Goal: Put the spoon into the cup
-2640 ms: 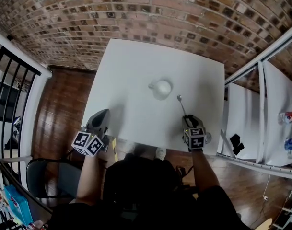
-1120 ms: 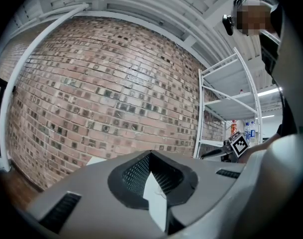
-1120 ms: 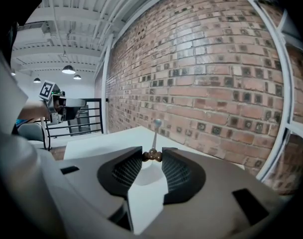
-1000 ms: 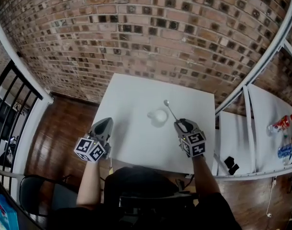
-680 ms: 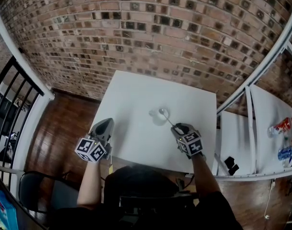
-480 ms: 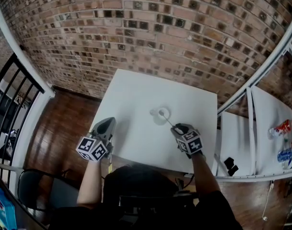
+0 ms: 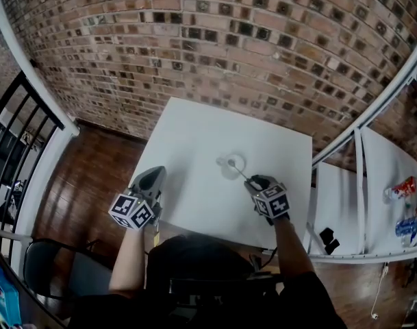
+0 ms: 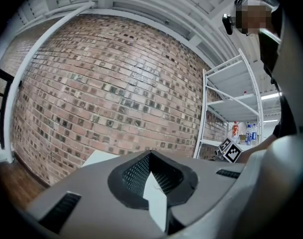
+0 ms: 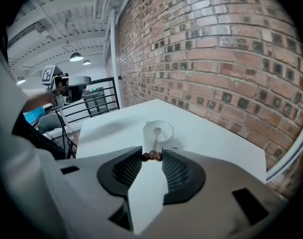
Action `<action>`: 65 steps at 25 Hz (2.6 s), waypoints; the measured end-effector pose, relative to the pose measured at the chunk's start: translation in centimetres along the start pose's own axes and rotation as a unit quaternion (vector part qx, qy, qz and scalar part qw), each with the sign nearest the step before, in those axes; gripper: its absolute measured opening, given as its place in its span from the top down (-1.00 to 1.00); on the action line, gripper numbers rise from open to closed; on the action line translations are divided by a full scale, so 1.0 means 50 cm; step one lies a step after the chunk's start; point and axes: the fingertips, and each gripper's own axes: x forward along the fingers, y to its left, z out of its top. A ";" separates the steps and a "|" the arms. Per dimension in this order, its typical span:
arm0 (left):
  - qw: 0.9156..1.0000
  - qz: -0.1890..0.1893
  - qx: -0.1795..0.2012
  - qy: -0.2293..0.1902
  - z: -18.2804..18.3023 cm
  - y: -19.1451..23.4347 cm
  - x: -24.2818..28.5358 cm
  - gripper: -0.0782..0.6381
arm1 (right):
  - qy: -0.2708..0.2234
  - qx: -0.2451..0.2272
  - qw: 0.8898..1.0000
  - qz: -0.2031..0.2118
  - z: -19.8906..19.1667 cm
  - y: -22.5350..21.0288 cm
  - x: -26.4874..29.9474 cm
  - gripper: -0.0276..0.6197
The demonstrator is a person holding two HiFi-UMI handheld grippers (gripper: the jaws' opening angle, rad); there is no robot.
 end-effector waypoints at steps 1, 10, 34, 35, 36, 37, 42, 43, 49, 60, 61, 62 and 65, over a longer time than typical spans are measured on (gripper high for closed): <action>1.000 -0.001 0.000 0.001 0.000 0.000 0.001 0.77 | 0.000 0.000 1.000 0.000 0.003 -0.001 0.002 0.52; 1.000 0.010 0.003 -0.002 0.008 0.015 -0.001 0.77 | 0.006 0.000 1.000 -0.002 0.032 -0.023 0.026 0.52; 0.999 0.037 0.005 0.001 0.000 0.036 -0.022 0.77 | -0.010 0.030 0.999 0.023 0.045 -0.018 0.084 0.43; 0.999 0.036 0.005 0.000 0.001 0.035 -0.021 0.77 | -0.012 0.029 0.999 0.023 0.046 -0.016 0.082 0.43; 0.999 0.035 0.005 -0.001 0.002 0.034 -0.020 0.77 | -0.015 0.027 0.999 0.022 0.048 -0.015 0.080 0.39; 0.999 0.033 0.006 -0.001 0.003 0.034 -0.019 0.77 | -0.020 0.027 0.999 0.019 0.051 -0.016 0.077 0.32; 1.000 0.024 0.008 -0.001 0.009 0.026 -0.013 0.77 | -0.050 0.030 0.998 0.000 0.070 -0.030 0.049 0.32; 1.000 0.021 0.009 -0.001 0.010 0.023 -0.011 0.77 | -0.058 0.032 0.998 -0.004 0.074 -0.034 0.040 0.32; 1.000 0.003 0.013 0.000 0.018 0.011 -0.001 0.77 | -0.133 0.077 0.987 -0.040 0.103 -0.059 -0.040 0.38; 0.997 -0.069 0.023 0.001 0.028 -0.065 0.061 0.77 | -0.280 0.140 0.942 -0.124 0.109 -0.117 -0.260 0.91; 0.997 -0.075 0.024 0.003 0.026 -0.070 0.066 0.77 | -0.290 0.161 0.934 -0.129 0.099 -0.126 -0.277 0.91; 0.996 -0.080 0.024 0.005 0.023 -0.075 0.070 0.77 | -0.302 0.183 0.926 -0.133 0.088 -0.136 -0.294 0.91; 0.995 -0.094 0.024 0.012 0.013 -0.090 0.080 0.77 | -0.323 0.222 0.908 -0.150 0.053 -0.159 -0.336 0.91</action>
